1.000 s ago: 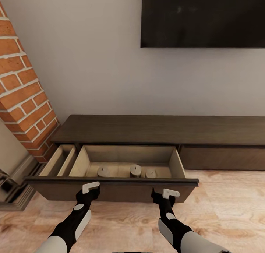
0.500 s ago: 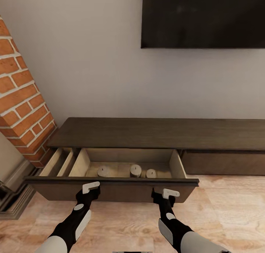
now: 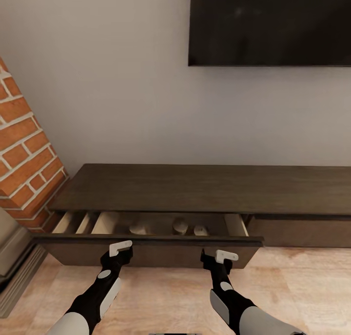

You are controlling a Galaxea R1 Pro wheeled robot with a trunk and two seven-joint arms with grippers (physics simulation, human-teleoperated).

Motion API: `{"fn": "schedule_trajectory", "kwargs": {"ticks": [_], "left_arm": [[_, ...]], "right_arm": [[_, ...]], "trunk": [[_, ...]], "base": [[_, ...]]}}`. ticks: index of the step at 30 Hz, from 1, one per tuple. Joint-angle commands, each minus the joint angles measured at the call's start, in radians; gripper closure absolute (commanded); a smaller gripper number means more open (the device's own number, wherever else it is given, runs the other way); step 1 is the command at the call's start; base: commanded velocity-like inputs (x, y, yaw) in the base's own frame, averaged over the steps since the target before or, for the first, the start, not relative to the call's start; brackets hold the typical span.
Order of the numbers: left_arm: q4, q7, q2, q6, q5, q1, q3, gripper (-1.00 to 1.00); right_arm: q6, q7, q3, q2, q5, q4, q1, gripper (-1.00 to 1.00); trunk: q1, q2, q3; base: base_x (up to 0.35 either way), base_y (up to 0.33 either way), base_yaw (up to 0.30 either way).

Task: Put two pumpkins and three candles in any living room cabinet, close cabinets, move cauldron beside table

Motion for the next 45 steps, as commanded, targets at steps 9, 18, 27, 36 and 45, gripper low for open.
{"fn": "schedule_trajectory", "kwargs": {"ticks": [9,18,27,36,45], "left_arm": [[0.0,0.0,0.0,0.0,-0.002,0.0,0.001,-1.0],[0.0,0.0,0.0,-0.002,-0.002,0.0,-0.001,-1.0],[0.0,0.0,0.0,-0.001,-0.002,0.0,0.001,-1.0],[0.0,0.0,0.0,-0.002,-0.002,0.0,0.001,-1.0],[0.0,0.0,0.0,-0.002,-0.002,0.0,0.001,-1.0]], "right_arm": [[0.0,0.0,0.0,0.0,0.0,0.0,0.0,-1.0],[0.001,0.0,0.0,0.001,0.0,0.0,0.0,-1.0],[0.001,0.0,0.0,0.001,0.0,0.0,0.0,-1.0],[0.001,0.0,0.0,0.001,0.0,0.0,0.0,-1.0],[0.001,0.0,0.0,0.001,0.0,0.0,0.0,-1.0]], "trunk": [[0.0,0.0,0.0],[0.0,0.0,0.0],[0.0,0.0,0.0],[0.0,0.0,0.0],[0.0,0.0,0.0]], "base": [[0.281,0.0,0.0],[0.091,0.0,0.0],[0.133,0.0,0.0],[0.013,0.0,0.0],[0.074,0.024,0.0]]}}
